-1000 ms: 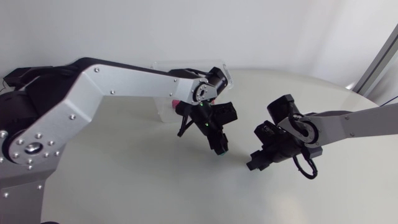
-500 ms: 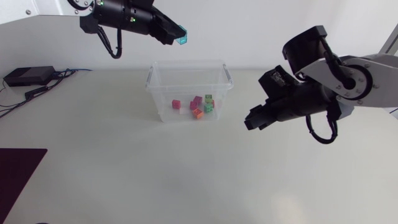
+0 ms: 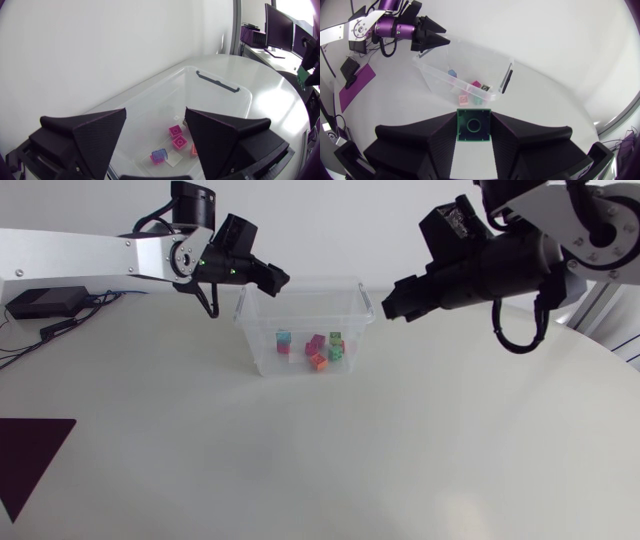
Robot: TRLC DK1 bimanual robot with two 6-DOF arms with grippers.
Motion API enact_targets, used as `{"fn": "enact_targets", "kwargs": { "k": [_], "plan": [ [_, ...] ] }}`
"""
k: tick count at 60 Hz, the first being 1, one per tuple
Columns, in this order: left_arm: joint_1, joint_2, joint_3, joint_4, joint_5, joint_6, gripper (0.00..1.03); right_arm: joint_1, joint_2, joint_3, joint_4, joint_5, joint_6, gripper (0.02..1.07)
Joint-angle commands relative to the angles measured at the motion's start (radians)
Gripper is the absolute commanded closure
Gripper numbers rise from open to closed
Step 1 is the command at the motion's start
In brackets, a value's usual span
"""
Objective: Place the duplo bricks in the container
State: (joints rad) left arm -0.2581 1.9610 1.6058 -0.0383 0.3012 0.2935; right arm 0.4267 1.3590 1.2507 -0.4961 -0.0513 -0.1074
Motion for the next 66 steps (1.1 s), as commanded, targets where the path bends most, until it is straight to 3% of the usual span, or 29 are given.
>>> {"fn": "enact_targets", "kwargs": {
  "k": [1,17,36,40,43,46,47,59,66],
  "plan": [
    [-0.003,-0.100,-0.015,0.021,-0.019,-0.037,0.03,0.012,0.035,0.070,0.031,0.008,0.018,0.85],
    [-0.029,-0.383,-0.080,-0.120,-0.109,-0.074,0.04,0.058,0.147,0.161,0.203,0.059,0.034,0.85],
    [-0.001,-0.752,-0.382,-0.213,-0.169,-0.062,0.04,0.090,0.465,0.371,0.360,0.156,0.025,0.82],
    [0.013,-0.798,-0.411,-0.270,-0.174,-0.060,0.04,0.093,0.583,0.477,0.298,0.163,0.011,0.64],
    [0.019,-0.838,-0.440,-0.299,-0.195,-0.057,0.04,0.099,0.644,0.526,0.266,0.168,0.011,0.34],
    [0.022,-0.887,-0.486,-0.302,-0.200,-0.054,0.04,0.110,0.667,0.535,0.272,0.186,-0.003,0.09],
    [0.023,-0.906,-0.501,-0.304,-0.205,-0.050,0.04,0.113,0.669,0.535,0.274,0.191,-0.008,0.05],
    [0.060,-1.088,-0.632,-0.354,-0.275,-0.036,0.04,0.115,0.531,0.447,0.275,0.197,-0.015,0.06],
    [0.128,-1.212,-0.696,-0.405,-0.275,-0.024,0.04,0.106,0.328,0.270,0.314,0.209,-0.028,0.06]
  ]
}}
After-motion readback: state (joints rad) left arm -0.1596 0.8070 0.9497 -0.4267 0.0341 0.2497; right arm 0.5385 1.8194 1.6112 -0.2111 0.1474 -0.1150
